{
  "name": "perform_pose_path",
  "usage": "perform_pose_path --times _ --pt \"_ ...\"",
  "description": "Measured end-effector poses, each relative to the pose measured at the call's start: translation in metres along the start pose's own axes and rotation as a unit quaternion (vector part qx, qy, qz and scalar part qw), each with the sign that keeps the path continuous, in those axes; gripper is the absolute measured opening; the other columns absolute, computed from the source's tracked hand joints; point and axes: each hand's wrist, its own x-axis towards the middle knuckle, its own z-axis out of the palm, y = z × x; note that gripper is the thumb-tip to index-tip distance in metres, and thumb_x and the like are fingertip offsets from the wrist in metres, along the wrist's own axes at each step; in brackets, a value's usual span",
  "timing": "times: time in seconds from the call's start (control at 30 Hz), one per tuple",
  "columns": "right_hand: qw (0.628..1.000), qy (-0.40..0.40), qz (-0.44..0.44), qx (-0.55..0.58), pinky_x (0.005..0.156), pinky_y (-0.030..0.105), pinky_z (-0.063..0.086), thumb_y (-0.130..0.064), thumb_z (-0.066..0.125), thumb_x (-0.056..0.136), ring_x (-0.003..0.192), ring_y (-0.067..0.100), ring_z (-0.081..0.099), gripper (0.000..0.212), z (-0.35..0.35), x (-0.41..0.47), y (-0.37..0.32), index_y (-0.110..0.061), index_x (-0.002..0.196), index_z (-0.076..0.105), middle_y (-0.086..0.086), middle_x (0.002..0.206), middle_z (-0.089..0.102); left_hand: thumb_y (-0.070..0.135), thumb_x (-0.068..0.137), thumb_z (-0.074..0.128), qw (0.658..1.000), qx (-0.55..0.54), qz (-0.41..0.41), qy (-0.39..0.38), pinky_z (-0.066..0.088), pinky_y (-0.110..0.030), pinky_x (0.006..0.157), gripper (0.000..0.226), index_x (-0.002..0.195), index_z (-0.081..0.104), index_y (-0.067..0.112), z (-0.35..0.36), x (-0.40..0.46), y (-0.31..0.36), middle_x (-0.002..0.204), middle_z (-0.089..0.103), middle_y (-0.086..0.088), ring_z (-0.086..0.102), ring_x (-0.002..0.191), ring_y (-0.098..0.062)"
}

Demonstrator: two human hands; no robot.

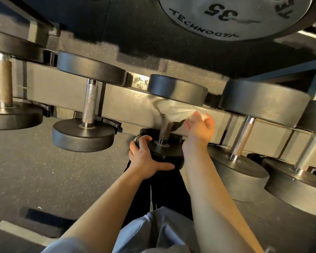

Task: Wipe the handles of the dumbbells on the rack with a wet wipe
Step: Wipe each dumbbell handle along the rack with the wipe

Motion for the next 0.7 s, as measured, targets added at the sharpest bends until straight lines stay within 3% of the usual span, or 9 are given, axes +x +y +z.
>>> perform_pose_path --times 0.17,0.3,0.37,0.4,0.47,0.53,0.6,0.63,0.7 --pt "0.992 0.035 -0.097 -0.066 0.065 0.023 0.043 0.006 0.046 0.087 0.068 0.007 0.051 0.029 -0.029 0.009 -0.031 -0.023 0.082 0.046 -0.005 0.079 0.051 0.042 0.057 0.09 1.0 0.007 0.002 -0.01 0.025 -0.049 0.116 0.105 0.137 0.022 0.032 -0.002 -0.002 0.002 0.144 0.014 -0.009 0.019 0.138 -0.035" --pt "0.972 -0.106 -0.151 -0.148 0.064 0.015 0.045 0.008 0.056 0.087 0.063 -0.005 0.055 0.027 -0.009 -0.01 -0.014 -0.018 0.083 0.052 -0.005 0.077 0.054 0.043 0.056 0.09 1.0 0.008 0.003 -0.005 0.027 -0.049 0.115 0.105 0.136 0.023 0.033 -0.002 -0.001 0.001 0.143 0.015 -0.008 0.02 0.137 -0.034" --pt "0.969 -0.175 -0.115 -0.129 0.065 0.016 0.045 0.001 0.059 0.089 0.064 -0.001 0.055 0.012 0.007 -0.017 0.0 -0.009 0.085 0.054 -0.002 0.076 0.055 0.044 0.055 0.09 1.0 0.008 0.002 0.001 0.028 -0.048 0.114 0.105 0.135 0.023 0.033 -0.001 0.0 0.001 0.142 0.016 -0.007 0.021 0.136 -0.032" --pt "0.969 -0.19 -0.094 -0.128 0.072 0.017 0.046 -0.007 0.061 0.09 0.074 0.002 0.057 0.003 0.012 -0.017 0.008 -0.007 0.09 0.058 0.001 0.085 0.057 0.044 0.055 0.09 1.0 0.01 0.001 0.003 0.029 -0.047 0.113 0.105 0.135 0.023 0.033 0.0 0.0 0.001 0.142 0.016 -0.007 0.022 0.136 -0.031" --pt "0.97 -0.17 -0.062 -0.16 0.087 0.018 0.045 -0.017 0.061 0.091 0.102 0.009 0.054 0.015 0.015 -0.016 0.021 -0.01 0.103 0.065 0.0 0.119 0.05 0.044 0.056 0.09 1.0 0.016 0.003 0.008 0.031 -0.047 0.113 0.105 0.136 0.023 0.031 0.001 0.0 0.001 0.142 0.016 -0.008 0.023 0.135 -0.032" --pt "0.978 -0.126 -0.055 -0.158 0.086 0.012 0.045 -0.012 0.06 0.09 0.109 0.01 0.049 0.017 0.019 -0.012 0.029 -0.007 0.105 0.067 -0.005 0.13 0.041 0.043 0.057 0.089 1.0 0.019 0.005 0.009 0.031 -0.047 0.112 0.105 0.137 0.022 0.03 0.002 0.001 0.0 0.142 0.016 -0.008 0.024 0.135 -0.032" --pt "0.985 -0.094 -0.063 -0.131 0.087 0.023 0.051 -0.005 0.067 0.083 0.1 0.014 0.053 0.013 0.029 -0.007 0.03 -0.01 0.094 0.061 -0.001 0.116 0.052 0.042 0.059 0.089 1.0 0.019 0.002 0.01 0.03 -0.046 0.112 0.104 0.138 0.022 0.031 0.002 0.001 0.0 0.142 0.016 -0.008 0.024 0.135 -0.032" --pt "0.991 -0.078 -0.046 -0.1 0.087 0.031 0.053 -0.002 0.07 0.08 0.096 0.017 0.056 0.022 0.035 -0.005 0.028 -0.013 0.092 0.055 0.0 0.105 0.055 0.04 0.059 0.089 1.0 0.016 0.0 0.009 0.03 -0.046 0.112 0.103 0.138 0.022 0.031 0.002 0.001 0.0 0.142 0.016 -0.008 0.023 0.135 -0.032" --pt "0.998 -0.058 -0.023 -0.022 0.083 0.035 0.054 0.002 0.072 0.078 0.089 0.019 0.059 0.032 0.043 -0.004 0.028 -0.016 0.09 0.048 0.0 0.091 0.055 0.036 0.061 0.088 1.0 0.009 0.004 0.011 0.03 -0.043 0.11 0.102 0.139 0.023 0.031 0.002 0.001 0.0 0.143 0.016 -0.008 0.023 0.134 -0.031"
